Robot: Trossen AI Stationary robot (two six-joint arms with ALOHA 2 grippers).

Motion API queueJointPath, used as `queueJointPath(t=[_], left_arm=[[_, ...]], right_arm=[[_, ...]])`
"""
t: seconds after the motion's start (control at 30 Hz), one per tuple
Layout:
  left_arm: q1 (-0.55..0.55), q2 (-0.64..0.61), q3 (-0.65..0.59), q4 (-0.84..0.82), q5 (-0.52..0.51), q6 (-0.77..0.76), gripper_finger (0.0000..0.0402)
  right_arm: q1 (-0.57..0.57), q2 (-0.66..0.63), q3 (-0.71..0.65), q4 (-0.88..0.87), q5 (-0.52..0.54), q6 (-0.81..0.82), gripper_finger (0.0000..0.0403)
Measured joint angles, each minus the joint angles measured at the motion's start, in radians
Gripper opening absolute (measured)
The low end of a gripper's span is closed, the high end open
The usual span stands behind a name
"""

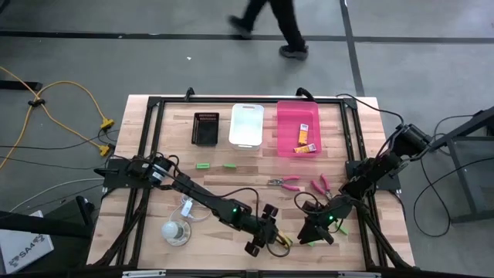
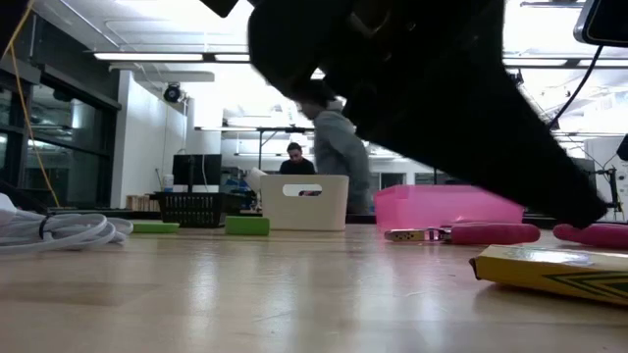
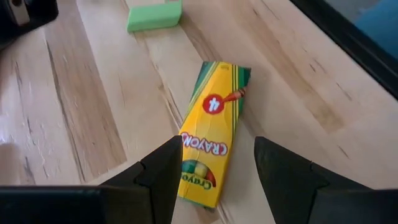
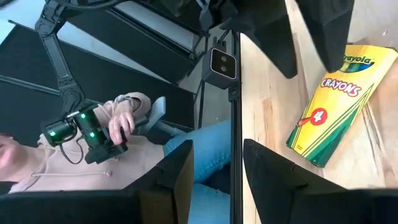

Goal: Pick & Place School Supplies
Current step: Put the crayon box into the pink bin

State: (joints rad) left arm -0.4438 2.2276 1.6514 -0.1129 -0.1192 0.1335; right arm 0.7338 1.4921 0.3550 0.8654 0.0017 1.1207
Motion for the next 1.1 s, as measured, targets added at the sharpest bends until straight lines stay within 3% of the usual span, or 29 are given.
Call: queueJointPath(t=[0.53,1.1], left_arm=[[0.01,0.0,0.0,0.013,0.032,-0.146,0.0192],[0.018,-0.024,0.002,0.005,0.07,-0.076,0.0192]], right_arm=[[0.0,0.0,0.0,0.0,0.0,-0.026,0.011],[0.0,0.0,0.0,0.006,-0.001,-0.052,0.0121]])
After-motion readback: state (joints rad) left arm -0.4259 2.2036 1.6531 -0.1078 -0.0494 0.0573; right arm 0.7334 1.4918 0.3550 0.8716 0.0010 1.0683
